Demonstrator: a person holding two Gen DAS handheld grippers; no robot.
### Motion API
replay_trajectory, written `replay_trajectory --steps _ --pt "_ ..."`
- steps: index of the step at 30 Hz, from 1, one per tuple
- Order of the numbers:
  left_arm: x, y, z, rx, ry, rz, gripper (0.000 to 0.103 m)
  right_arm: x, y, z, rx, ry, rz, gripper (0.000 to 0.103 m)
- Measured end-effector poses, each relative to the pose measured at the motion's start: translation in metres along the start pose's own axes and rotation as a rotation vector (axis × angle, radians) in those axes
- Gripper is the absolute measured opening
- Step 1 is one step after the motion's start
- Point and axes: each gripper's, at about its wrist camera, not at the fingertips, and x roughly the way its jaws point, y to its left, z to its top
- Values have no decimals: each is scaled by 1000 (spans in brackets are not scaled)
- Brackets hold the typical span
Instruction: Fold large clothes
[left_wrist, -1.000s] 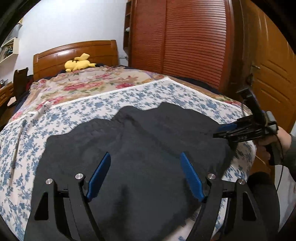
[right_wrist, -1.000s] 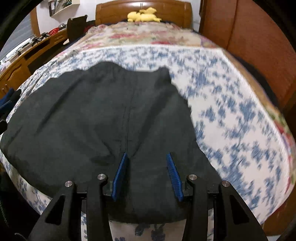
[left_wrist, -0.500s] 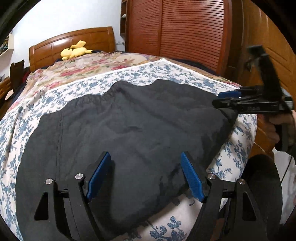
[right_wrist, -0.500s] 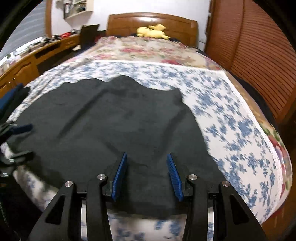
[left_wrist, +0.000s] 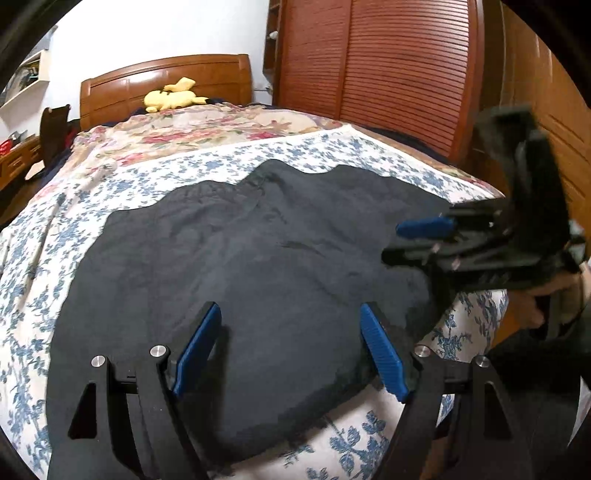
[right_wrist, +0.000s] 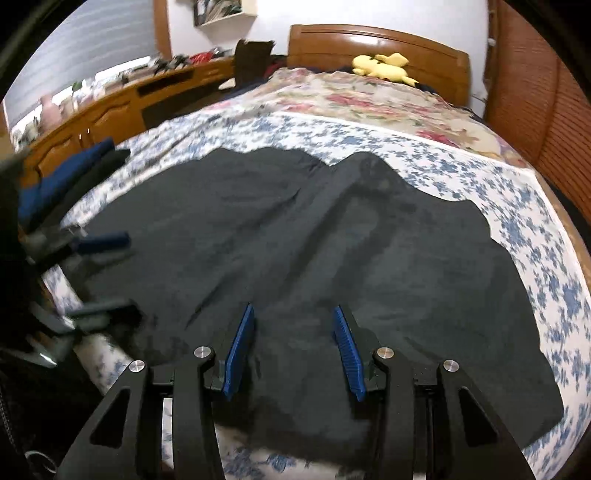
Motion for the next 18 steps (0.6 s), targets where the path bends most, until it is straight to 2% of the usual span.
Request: replay_trajectory --steps 2,7,10,14,18 --pt "-2 6 0 -16 8 22 78 12 -3 -5 -16 26 2 47" --pt "-20 28 -4 -56 10 113 78 16 -7 -22 -41 -23 -9 47" --pt "-34 44 -13 -78 14 185 78 15 -1 -23 -61 -13 -24 47" --pt "-49 74 -33 -160 31 271 78 16 0 -23 -71 -21 -15 47" --pt "-57 98 -50 -237 51 312 78 15 1 -18 -69 -33 -14 47"
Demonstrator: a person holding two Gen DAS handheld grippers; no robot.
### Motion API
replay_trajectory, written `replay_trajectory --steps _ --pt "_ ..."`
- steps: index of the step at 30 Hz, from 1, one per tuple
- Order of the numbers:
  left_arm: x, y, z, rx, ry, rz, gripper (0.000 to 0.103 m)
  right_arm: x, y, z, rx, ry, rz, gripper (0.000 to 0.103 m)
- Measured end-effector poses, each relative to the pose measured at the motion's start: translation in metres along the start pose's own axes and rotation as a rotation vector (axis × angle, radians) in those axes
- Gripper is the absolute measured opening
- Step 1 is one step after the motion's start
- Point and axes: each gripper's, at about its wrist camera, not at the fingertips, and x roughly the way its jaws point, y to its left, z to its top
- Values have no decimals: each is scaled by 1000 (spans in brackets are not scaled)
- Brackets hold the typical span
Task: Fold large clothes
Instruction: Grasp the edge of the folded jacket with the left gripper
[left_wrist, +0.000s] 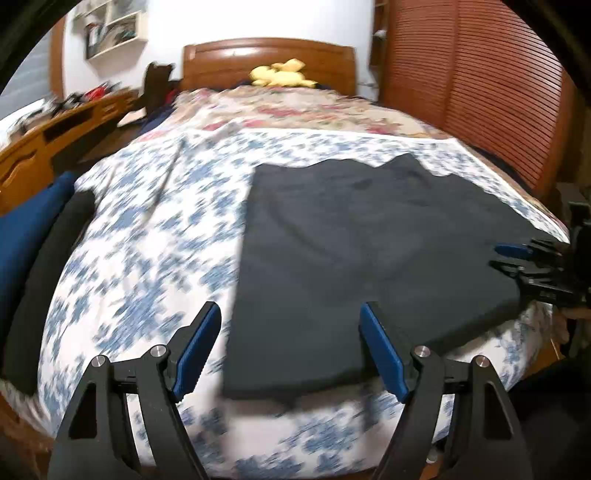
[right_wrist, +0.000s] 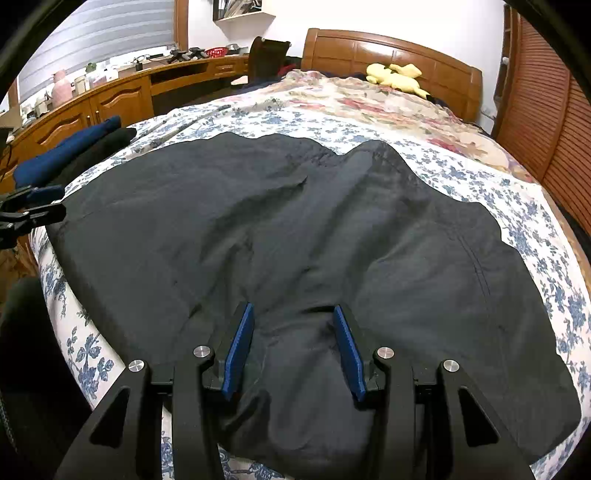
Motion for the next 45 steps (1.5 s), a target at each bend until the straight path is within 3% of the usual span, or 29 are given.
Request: replay_trajectory --steps 5,14,22,31,38,42,45 --pt "8 22 -9 -67 42 17 78 -4 1 -4 3 -9 2 47" --pt "10 26 -20 -94 92 33 78 -4 2 -2 2 -9 1 47" --pt "5 23 -26 -138 112 -16 46 -21 -2 -3 23 -43 35 47" --pt "3 18 -30 -172 120 1 45 -41 -4 -11 34 -83 97 47" --pt "6 14 -28 -178 127 12 44 -30 -12 -18 31 -28 126 47" --pt "4 8 -25 -158 130 -8 12 -27 -12 -16 21 -22 123 47" --pt "-5 1 -16 -139 98 -18 9 -29 -13 -15 20 -25 120 47"
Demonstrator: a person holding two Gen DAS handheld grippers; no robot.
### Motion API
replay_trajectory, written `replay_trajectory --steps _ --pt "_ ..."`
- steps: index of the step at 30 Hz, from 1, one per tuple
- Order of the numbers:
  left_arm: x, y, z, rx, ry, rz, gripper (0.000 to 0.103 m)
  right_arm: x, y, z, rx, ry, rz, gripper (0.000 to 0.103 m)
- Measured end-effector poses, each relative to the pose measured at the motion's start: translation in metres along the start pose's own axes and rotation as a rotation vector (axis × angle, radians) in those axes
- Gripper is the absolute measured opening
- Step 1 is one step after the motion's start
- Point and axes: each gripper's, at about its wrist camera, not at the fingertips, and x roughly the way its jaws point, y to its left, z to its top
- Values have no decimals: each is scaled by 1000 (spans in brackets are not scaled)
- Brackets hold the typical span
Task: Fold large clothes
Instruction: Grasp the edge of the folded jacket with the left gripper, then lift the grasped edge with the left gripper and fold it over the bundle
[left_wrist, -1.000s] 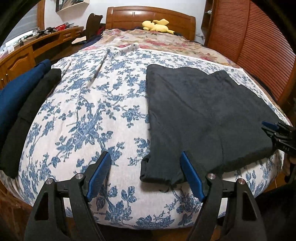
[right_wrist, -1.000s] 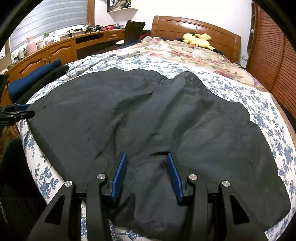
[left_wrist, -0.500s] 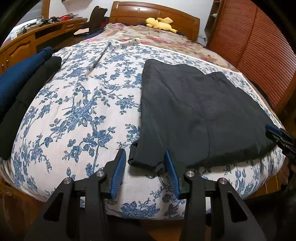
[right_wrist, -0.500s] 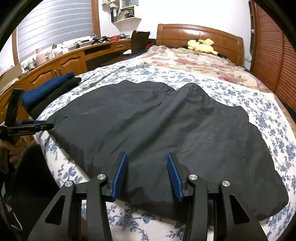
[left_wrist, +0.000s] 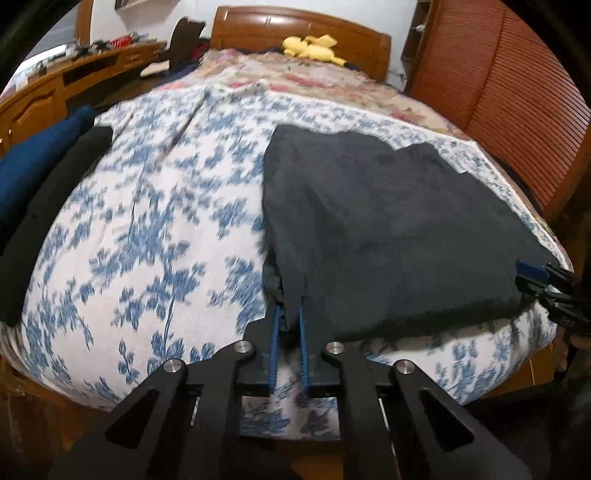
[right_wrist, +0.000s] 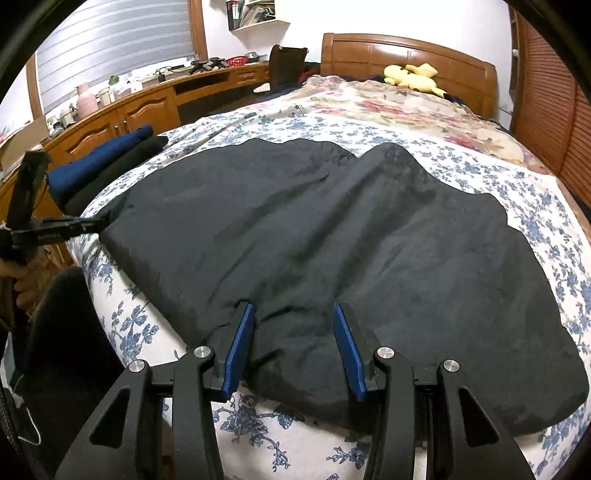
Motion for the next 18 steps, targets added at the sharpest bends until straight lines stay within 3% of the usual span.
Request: replay_trajectory --steps 5,8,18 --pt "-34 -26 27 18 -94 -69 8 -4 -2 -1 7 -15 -11 47" --pt "-49 -53 44 79 -142 -83 7 -10 -8 -4 23 -31 -30 47" --pt "-54 -196 108 325 -232 -225 6 -48 -40 -32 116 -108 -29 47"
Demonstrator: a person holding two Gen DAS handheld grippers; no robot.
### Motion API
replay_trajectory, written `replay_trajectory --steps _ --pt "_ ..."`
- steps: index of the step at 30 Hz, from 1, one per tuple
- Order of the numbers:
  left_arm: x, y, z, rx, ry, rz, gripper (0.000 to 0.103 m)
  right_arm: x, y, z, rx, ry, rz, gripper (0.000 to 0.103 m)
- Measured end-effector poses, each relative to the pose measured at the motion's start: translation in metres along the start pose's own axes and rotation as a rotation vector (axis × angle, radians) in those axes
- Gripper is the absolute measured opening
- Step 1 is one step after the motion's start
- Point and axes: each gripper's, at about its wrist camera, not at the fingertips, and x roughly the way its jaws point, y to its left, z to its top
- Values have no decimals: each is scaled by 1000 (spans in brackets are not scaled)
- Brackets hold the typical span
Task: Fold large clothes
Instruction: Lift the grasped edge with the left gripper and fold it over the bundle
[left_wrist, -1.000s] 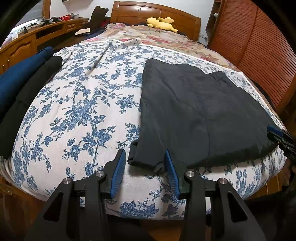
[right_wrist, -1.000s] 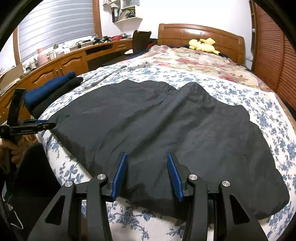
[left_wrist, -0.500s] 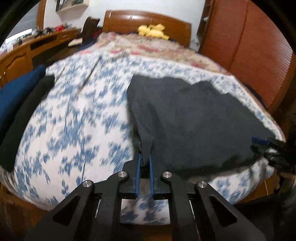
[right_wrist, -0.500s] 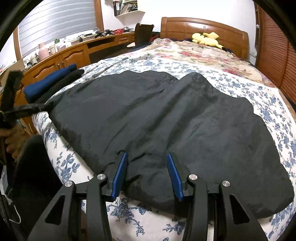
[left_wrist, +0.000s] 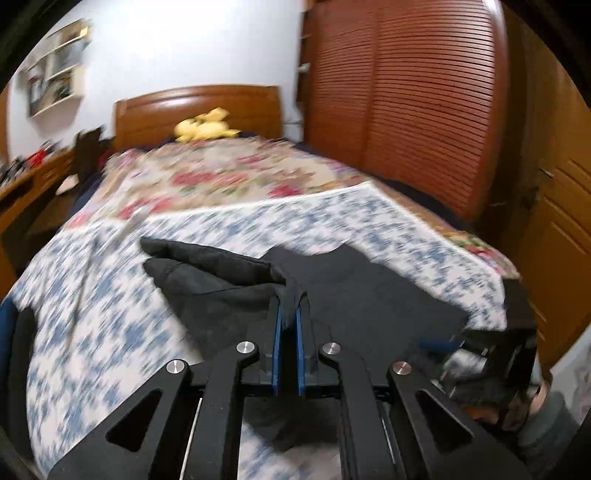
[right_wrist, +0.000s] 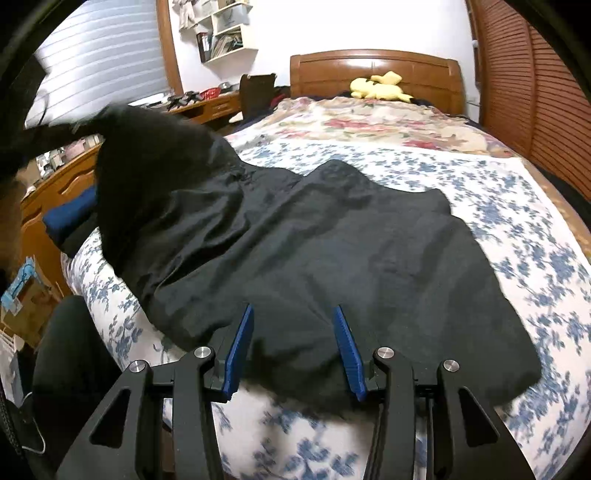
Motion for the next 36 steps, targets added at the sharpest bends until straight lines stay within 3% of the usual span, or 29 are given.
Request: replay_trajectory --steps 5,8,11,15,19,23,26,36 --pt "41 -74 35 97 10 -116 6 -19 -24 -18 51 0 -57 47" --pt "60 -116 41 158 23 -169 6 -31 -39 -23 95 -15 -90 47" --pt "78 -134 35 177 67 -197 6 -43 -50 -26 137 -36 -109 47" --pt "87 -135 26 178 107 -195 7 -53 -54 -30 164 -47 -132 47" --pt "81 -130 23 194 94 -126 9 -58 -54 -30 171 -51 -142 47" --pt "68 -119 21 188 64 -127 32 -58 -50 -24 169 -57 -145 47" --pt "55 -108 17 183 33 -119 42 -56 -50 -18 162 -68 -141 47" --pt "39 -56 -19 148 42 -36 46 -59 -33 -6 121 -100 -112 47"
